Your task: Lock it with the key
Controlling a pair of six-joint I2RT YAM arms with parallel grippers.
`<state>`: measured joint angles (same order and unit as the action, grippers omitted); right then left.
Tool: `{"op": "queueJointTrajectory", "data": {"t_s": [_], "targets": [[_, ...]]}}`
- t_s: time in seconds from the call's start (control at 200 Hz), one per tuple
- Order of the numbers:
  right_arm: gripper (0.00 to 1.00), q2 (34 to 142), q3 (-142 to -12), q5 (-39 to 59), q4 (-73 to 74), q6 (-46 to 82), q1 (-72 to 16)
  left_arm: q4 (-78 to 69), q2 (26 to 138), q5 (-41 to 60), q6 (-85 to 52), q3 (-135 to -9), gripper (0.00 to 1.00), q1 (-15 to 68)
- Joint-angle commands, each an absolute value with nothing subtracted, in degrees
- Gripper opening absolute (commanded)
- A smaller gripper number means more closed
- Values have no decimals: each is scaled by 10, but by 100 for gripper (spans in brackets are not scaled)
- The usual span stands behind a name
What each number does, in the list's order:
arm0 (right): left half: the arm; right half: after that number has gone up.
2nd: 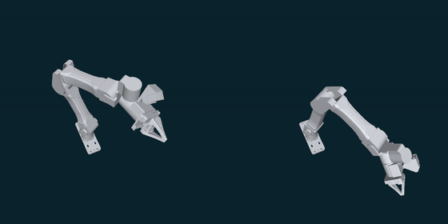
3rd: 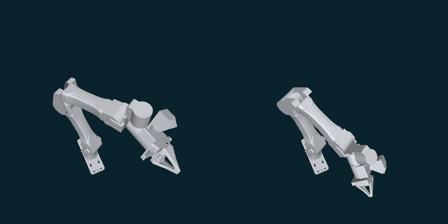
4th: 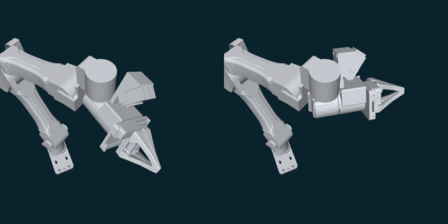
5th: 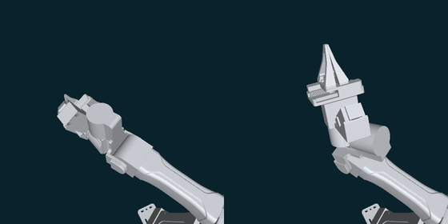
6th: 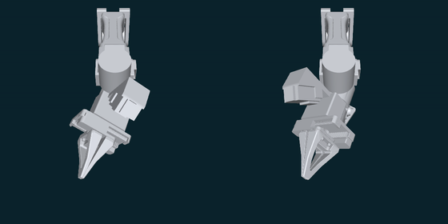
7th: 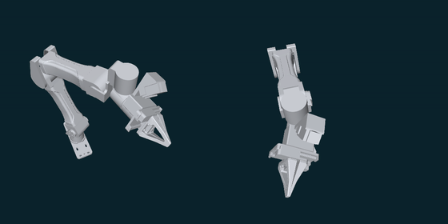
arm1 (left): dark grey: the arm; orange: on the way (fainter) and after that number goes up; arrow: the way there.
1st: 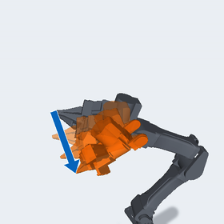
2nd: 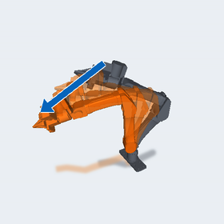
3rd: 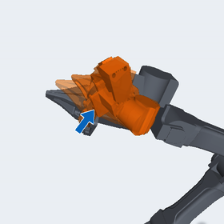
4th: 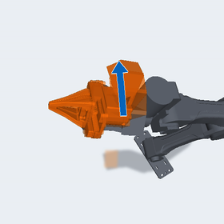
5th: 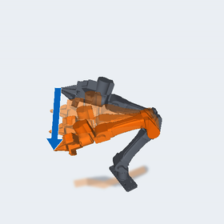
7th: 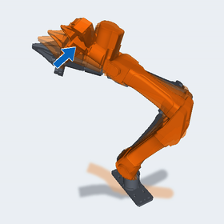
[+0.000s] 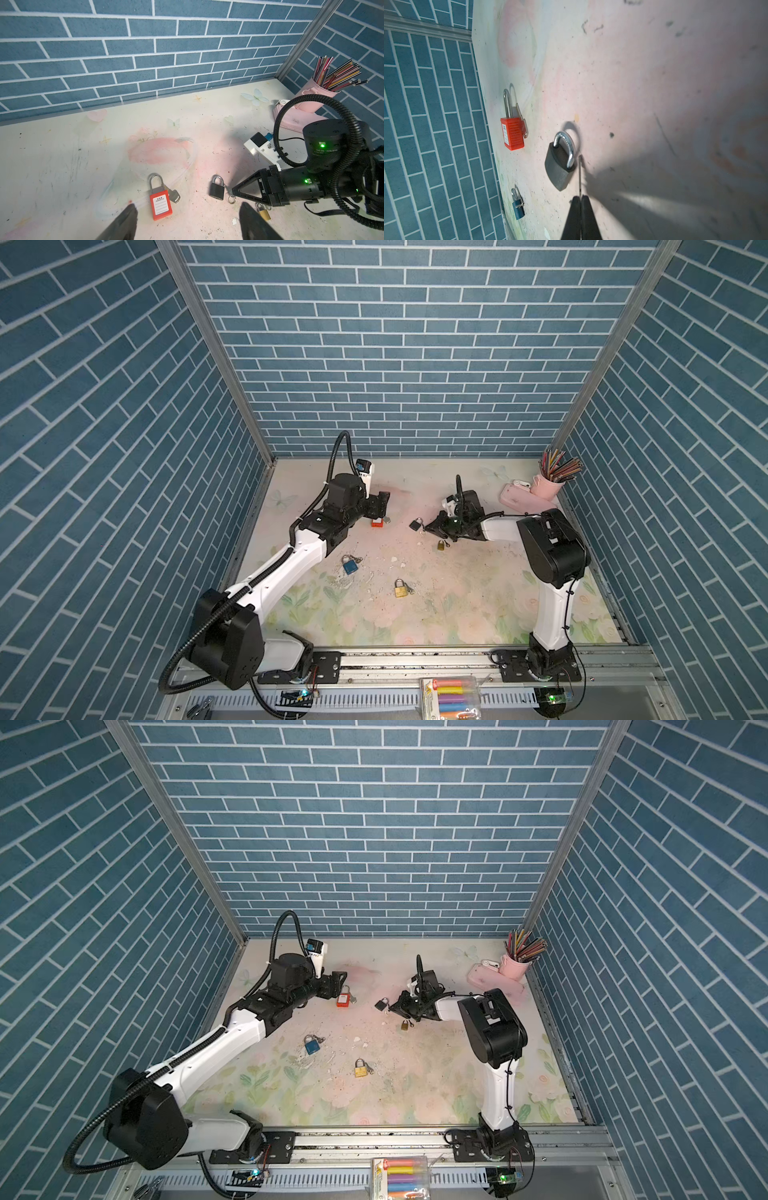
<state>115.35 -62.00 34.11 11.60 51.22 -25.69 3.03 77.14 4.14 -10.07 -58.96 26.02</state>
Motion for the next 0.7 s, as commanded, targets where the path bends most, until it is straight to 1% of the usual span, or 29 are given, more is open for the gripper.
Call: {"op": "queueJointTrajectory", "data": {"t_s": [0.0,0.15,0.365,0.495,0.695], "targets": [[0,1172,-629,337,112,528,-256,22,758,44,-103,-588,78,255],[1,1176,-633,335,110,526,-256,24,756,45,-104,-588,78,255],[10,1182,-642,333,104,524,-256,29,753,46,-102,-590,79,254],[14,1185,-650,332,98,521,-258,33,752,45,-99,-591,79,253],[25,1181,-655,326,88,513,-258,33,750,44,-100,-590,79,251]]}}
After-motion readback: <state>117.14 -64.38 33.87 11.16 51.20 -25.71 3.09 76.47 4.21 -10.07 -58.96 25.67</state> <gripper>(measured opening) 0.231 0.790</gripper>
